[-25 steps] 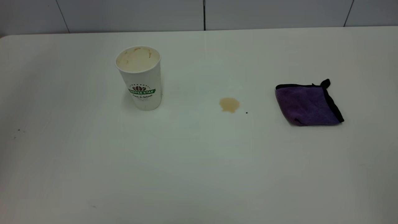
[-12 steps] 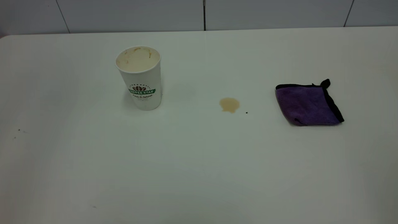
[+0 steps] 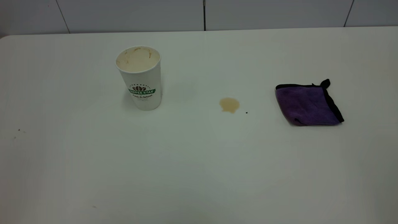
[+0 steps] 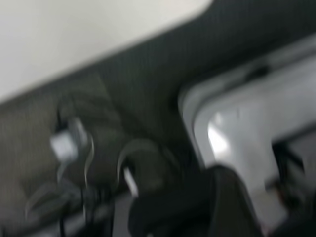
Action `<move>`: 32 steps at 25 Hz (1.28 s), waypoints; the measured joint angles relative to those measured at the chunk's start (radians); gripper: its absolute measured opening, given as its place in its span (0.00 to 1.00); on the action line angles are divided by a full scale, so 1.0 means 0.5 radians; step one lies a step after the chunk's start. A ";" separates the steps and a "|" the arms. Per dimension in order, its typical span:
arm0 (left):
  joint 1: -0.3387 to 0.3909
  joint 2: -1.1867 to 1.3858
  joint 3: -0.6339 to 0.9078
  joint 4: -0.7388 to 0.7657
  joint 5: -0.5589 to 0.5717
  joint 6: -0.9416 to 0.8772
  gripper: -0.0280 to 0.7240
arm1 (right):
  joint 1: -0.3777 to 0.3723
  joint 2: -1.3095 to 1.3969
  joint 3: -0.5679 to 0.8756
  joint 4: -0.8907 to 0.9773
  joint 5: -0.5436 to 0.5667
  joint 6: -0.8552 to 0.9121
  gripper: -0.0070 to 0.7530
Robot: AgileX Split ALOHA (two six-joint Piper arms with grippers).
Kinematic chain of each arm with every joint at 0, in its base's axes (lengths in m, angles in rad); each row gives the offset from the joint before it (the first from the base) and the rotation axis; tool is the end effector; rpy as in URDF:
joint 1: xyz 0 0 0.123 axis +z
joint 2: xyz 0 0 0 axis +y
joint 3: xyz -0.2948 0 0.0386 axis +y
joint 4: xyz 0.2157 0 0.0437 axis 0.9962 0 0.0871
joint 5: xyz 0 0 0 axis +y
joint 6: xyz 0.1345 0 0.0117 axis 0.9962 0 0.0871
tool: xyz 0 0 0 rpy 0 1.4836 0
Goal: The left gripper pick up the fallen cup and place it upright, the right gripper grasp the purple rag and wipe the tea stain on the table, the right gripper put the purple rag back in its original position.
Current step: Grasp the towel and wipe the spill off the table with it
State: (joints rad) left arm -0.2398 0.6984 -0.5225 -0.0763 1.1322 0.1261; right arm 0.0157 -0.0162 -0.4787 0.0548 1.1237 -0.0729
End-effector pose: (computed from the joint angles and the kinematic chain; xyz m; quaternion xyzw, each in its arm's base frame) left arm 0.0612 -0.0246 0.2209 0.1693 0.9694 -0.0466 0.1716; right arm -0.0109 0.0065 0.2282 -0.0404 0.8692 0.0133 0.4926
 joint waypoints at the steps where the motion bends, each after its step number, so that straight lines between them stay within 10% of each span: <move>1: 0.000 -0.054 0.002 0.000 -0.035 -0.005 0.63 | 0.000 0.000 0.000 0.000 0.000 0.000 0.69; 20: 0.006 -0.993 0.030 0.000 0.052 -0.011 0.63 | 0.000 0.000 0.000 0.000 0.000 0.000 0.69; 32: 0.484 -1.035 0.030 0.000 0.052 -0.012 0.63 | 0.000 0.000 0.000 0.000 0.000 0.000 0.69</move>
State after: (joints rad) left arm 0.0024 0.1808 -0.5076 -0.0763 1.1583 0.1201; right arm 0.0157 -0.0162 -0.4787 0.0548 1.1237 -0.0729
